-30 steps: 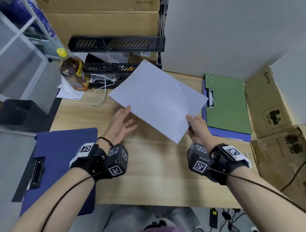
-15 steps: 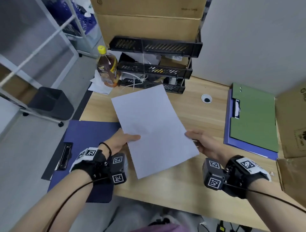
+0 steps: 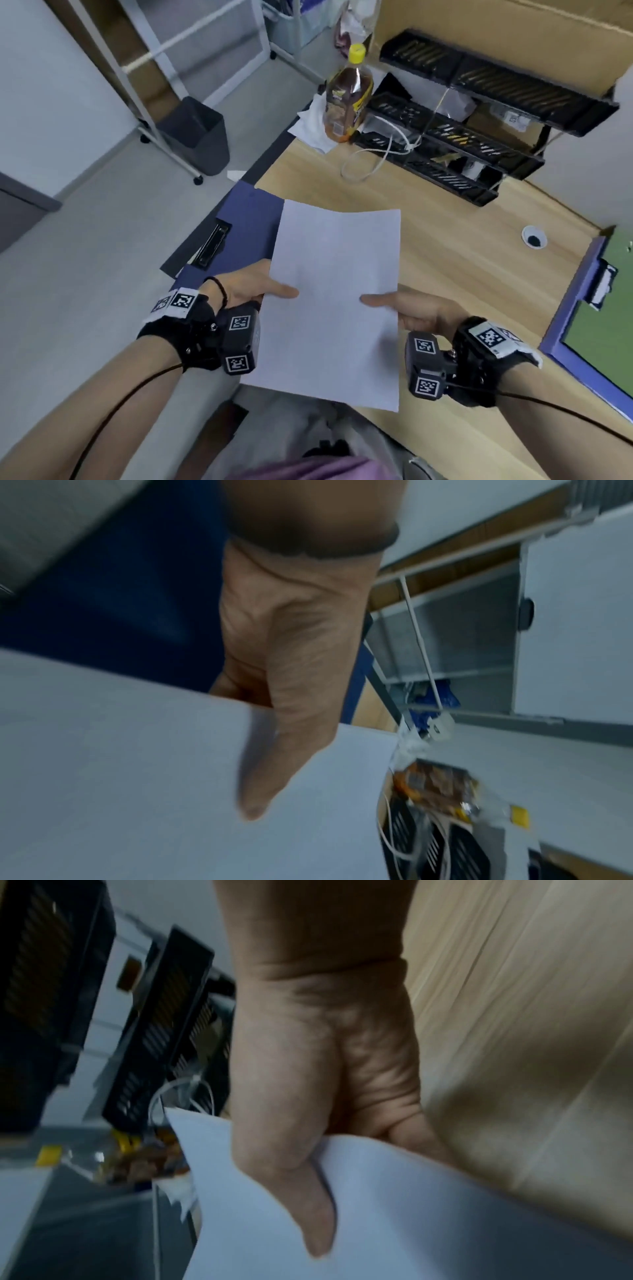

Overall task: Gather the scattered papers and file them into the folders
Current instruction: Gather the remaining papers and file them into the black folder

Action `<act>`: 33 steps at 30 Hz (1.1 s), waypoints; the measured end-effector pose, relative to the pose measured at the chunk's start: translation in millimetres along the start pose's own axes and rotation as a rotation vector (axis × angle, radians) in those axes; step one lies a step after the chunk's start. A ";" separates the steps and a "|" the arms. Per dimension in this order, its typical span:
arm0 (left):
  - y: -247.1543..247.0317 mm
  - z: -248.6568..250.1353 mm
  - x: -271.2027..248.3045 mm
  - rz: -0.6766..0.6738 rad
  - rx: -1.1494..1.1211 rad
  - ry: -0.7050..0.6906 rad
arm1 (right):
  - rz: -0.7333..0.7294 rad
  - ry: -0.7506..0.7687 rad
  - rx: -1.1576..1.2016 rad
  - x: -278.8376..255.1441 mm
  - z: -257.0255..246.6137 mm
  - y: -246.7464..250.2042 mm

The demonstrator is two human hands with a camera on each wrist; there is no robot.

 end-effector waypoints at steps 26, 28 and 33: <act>65.2 -8.0 10.7 0.533 0.416 -0.054 | 0.404 0.125 0.034 49.8 52.4 18.5; 44.0 3.7 27.0 0.467 0.405 -0.071 | 0.479 0.145 0.121 38.8 61.1 33.7; -12.3 31.4 65.6 0.350 0.461 -0.072 | 0.583 0.195 0.345 4.4 96.6 71.4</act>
Point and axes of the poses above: each hand's wrist, its own x-axis towards the middle knuckle, its own y-axis out of the back of the hand, z = x × y, the point moved 7 cm from there along x, towards the middle knuckle, and after that the axes turned 2 degrees about -y, right-handed, at the moved point
